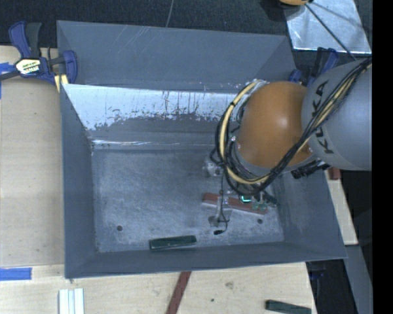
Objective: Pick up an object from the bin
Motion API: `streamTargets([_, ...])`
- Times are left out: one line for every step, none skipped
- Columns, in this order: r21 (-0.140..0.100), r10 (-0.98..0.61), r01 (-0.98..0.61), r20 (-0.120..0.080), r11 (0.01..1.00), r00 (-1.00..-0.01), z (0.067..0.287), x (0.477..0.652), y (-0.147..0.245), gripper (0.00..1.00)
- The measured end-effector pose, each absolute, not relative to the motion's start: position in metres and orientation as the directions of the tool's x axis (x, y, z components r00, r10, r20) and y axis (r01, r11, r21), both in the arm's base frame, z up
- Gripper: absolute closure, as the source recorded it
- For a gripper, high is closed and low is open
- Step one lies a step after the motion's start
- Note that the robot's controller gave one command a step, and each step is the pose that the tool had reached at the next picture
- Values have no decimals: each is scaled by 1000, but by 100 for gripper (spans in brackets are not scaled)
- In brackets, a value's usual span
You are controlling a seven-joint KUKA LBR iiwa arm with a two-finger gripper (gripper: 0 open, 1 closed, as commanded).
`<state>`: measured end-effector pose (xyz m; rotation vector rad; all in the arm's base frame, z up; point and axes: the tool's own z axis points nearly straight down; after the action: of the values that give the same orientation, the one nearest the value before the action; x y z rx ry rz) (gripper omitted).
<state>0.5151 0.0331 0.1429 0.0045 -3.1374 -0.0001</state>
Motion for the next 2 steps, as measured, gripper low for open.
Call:
streamTargets([0, -2, -2, -3, 1000, -1000, 146, 517, 33, 0])
streamTargets([1, 95, 95, -6, 995, -995, 96, 524, -19, 0])
